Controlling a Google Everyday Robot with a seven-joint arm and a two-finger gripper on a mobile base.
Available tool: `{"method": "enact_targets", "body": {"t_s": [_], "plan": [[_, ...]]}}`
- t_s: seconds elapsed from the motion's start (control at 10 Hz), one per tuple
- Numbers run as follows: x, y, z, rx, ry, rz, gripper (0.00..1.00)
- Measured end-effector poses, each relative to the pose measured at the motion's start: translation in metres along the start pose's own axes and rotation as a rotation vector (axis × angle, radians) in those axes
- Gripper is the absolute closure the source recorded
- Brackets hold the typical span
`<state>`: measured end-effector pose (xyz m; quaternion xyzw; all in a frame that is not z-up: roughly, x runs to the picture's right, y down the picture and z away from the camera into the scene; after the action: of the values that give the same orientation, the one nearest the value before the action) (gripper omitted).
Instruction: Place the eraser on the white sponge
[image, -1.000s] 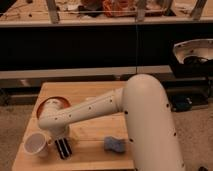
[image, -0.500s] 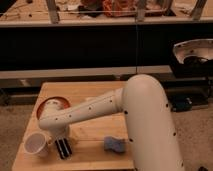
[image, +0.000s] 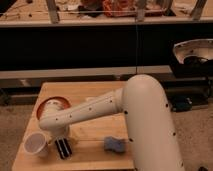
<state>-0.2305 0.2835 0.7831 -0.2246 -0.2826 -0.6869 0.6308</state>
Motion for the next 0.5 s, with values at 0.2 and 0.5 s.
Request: {"method": "enact_targets", "body": {"t_s": [0.2, 0.5], "plan": [[0.0004, -0.0004, 0.0001, 0.001, 0.001, 0.0, 0.2], [0.0007, -0.0007, 0.0006, 0.004, 0.002, 0.0, 0.2]]}}
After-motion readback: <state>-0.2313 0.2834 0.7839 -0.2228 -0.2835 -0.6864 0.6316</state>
